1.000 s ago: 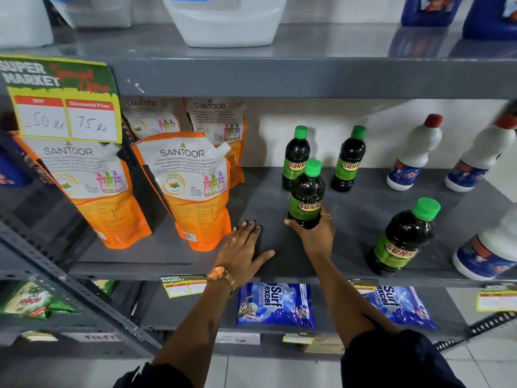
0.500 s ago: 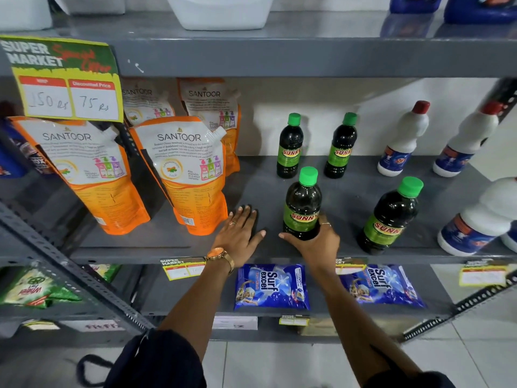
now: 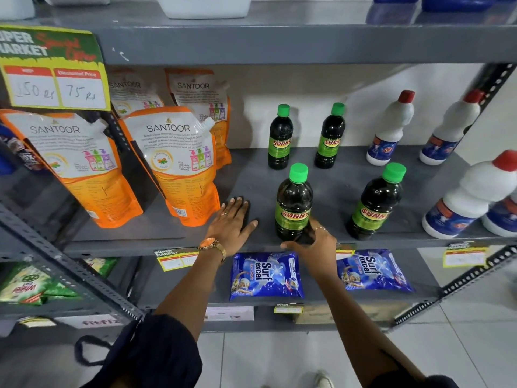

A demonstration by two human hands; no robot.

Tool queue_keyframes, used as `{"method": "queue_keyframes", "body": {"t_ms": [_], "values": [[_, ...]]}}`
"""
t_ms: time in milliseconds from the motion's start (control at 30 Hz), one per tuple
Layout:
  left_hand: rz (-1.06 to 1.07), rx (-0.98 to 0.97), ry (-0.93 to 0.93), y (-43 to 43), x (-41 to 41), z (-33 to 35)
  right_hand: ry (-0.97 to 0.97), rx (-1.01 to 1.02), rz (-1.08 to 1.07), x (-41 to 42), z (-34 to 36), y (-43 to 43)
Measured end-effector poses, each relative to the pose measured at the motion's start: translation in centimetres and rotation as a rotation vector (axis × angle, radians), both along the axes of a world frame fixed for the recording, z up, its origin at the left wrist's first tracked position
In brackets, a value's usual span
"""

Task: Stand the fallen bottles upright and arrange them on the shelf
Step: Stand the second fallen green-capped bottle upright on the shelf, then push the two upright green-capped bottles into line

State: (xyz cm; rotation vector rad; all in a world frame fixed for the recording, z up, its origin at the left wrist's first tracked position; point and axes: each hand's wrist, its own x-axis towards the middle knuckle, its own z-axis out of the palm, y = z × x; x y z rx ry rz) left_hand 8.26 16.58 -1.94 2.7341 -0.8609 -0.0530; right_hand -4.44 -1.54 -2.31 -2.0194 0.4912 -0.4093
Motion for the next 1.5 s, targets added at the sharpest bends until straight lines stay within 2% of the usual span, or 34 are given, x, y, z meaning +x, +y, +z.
{"method": "queue_keyframes", "body": {"t_ms": [67,133,233,300,333,400,500,567,767,1500], "values": [[0.01,-0.066,0.031,0.7,-0.4,0.0,-0.022,0.043,0.015,-0.3,-0.4,0.3],[0.059,-0.169,0.139,1.6,-1.3,-0.2,-0.127,0.06,-0.06,-1.5,-0.6,0.8],[0.124,-0.38,0.324,1.2,-3.5,0.3,-0.345,0.012,-0.356,-3.8,0.4,0.1],[-0.008,-0.41,0.34,-4.3,-5.0,1.1,-0.432,-0.006,-0.661,-6.5,0.8,-4.8],[-0.012,-0.425,0.319,-5.0,-5.5,1.2,-0.434,-0.021,-0.695,-6.8,0.9,-5.9],[0.023,-0.454,0.268,-6.4,-6.0,1.3,-0.323,-0.044,-0.643,-7.1,0.5,-8.7],[0.134,-0.465,0.187,-5.6,-5.6,0.2,-0.078,-0.118,-0.302,-6.5,0.4,-10.9],[0.16,-0.471,0.149,-5.2,-5.5,-0.1,0.004,-0.122,-0.169,-6.0,0.6,-11.7],[0.169,-0.544,0.159,-5.6,-5.7,-0.1,0.014,-0.038,-0.162,-5.9,1.0,-12.6],[0.271,-0.628,0.381,-6.3,-7.3,3.1,0.063,-0.066,0.042,-5.8,0.3,-15.1]]}}
